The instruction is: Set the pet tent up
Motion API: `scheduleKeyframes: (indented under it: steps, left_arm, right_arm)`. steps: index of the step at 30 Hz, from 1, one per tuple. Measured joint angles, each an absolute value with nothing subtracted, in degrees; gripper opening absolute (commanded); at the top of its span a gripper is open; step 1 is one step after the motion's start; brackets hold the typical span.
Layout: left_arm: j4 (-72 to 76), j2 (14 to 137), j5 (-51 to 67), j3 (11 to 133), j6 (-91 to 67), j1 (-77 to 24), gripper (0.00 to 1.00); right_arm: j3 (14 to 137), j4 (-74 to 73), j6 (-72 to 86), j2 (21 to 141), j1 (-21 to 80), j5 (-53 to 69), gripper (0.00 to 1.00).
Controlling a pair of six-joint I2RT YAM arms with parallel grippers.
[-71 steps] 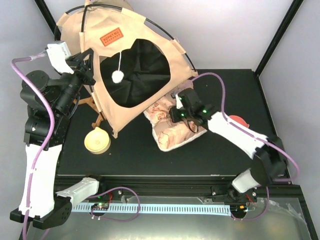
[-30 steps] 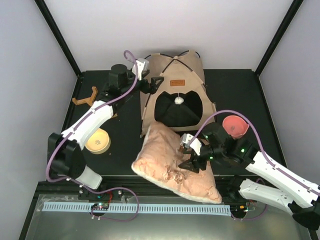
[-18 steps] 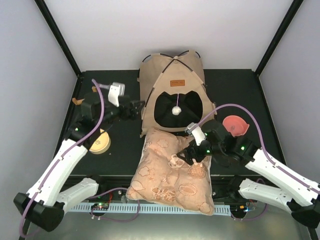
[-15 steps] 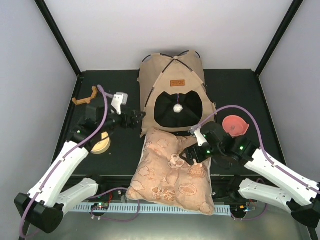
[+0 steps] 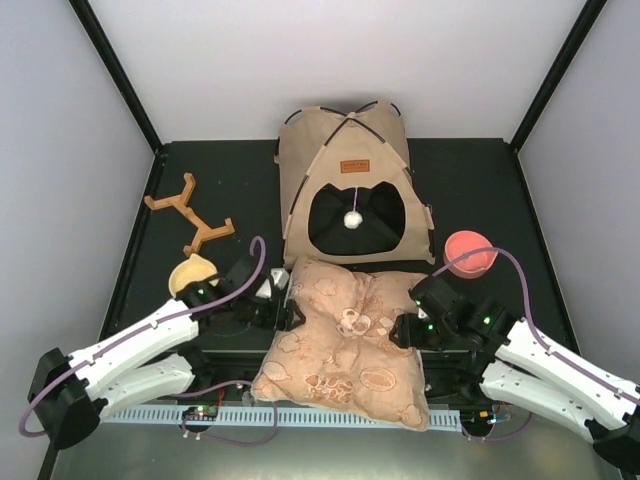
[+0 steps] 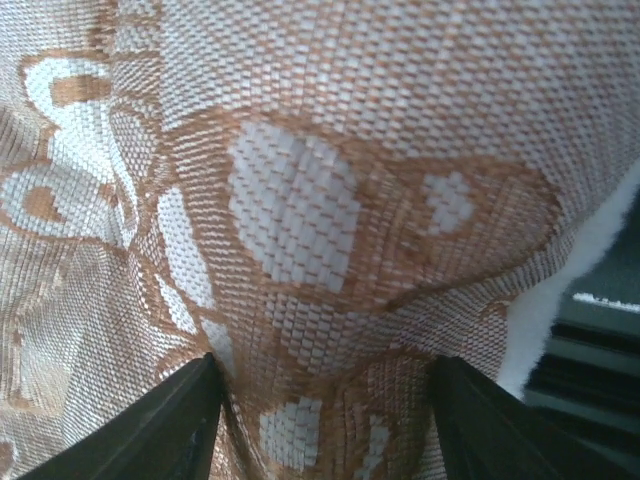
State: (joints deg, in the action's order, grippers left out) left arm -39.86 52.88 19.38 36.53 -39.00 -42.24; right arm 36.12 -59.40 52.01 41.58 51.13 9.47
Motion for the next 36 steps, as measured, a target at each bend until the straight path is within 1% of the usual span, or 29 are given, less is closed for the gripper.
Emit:
scheduleKeyframes:
  steps: [1, 2, 3, 4, 6, 7, 8, 9, 13, 16, 23, 25, 29, 32, 36]
  left_arm:
    - [-38.81, 52.97, 19.44, 35.05, -40.45, -43.70, 0.66]
    - [-37.95, 53.17, 19.55, 34.00, -41.67, -44.88, 0.58]
    - [-36.77, 53.74, 19.64, 33.06, -42.98, -46.24, 0.45]
    - [-35.44, 54.57, 19.75, 32.56, -44.07, -47.42, 0.36]
    - [-32.25, 56.55, 20.08, 32.42, -45.58, -49.87, 0.18]
    - [-30.79, 57.17, 20.16, 32.47, -46.37, -50.85, 0.11]
    - [-29.39, 57.67, 20.10, 32.62, -46.78, -52.18, 0.04]
    - [-28.23, 58.00, 20.01, 32.99, -47.13, -53.54, 0.02]
    - [-24.45, 58.52, 19.18, 36.80, -47.83, -57.93, 0.01]
    - [-21.69, 59.11, 18.20, 41.36, -47.64, -59.81, 0.02]
    - [-19.05, 65.47, 15.05, 50.09, -45.04, -61.10, 0.01]
    - [-18.68, 67.81, 13.28, 51.51, -44.53, -60.66, 0.01]
    - [-18.44, 73.36, 10.52, 54.39, -42.89, -58.15, 0.02]
    - [-18.48, 78.54, 10.57, 56.99, -41.74, -55.37, 0.02]
    - [-19.05, 85.01, 12.95, 61.19, -40.10, -51.27, 0.02]
  right_arm:
    - [35.75, -58.96, 52.27, 41.43, 51.13, 9.56, 0.43]
    - [35.51, -58.33, 52.69, 41.45, 51.13, 9.82, 0.28]
    - [35.44, -57.56, 52.71, 41.63, 51.16, 10.26, 0.18]
    - [35.44, -56.53, 52.58, 42.00, 51.16, 10.76, 0.11]
    - [35.77, -54.78, 52.23, 42.78, 51.16, 11.94, 0.02]
    - [36.14, -54.04, 51.62, 43.13, 51.18, 12.40, 0.01]
    - [36.73, -53.80, 50.85, 43.27, 51.22, 12.75, 0.01]
    - [37.76, -53.71, 50.11, 43.35, 51.33, 13.10, 0.01]
    - [43.38, -53.28, 46.00, 44.18, 51.42, 14.76, 0.01]
    - [48.49, -52.95, 42.06, 47.46, 51.42, 15.99, 0.01]
    - [57.08, -51.62, 33.04, 56.05, 50.78, 13.89, 0.01]
    - [58.92, -51.66, 30.61, 58.70, 49.30, 13.56, 0.01]
    - [61.93, -50.83, 25.23, 66.76, 43.11, 15.44, 0.02]
    - [63.55, -50.04, 21.52, 72.20, 39.31, 17.02, 0.02]
    - [67.09, -49.95, 16.23, 78.70, 34.81, 18.98, 0.08]
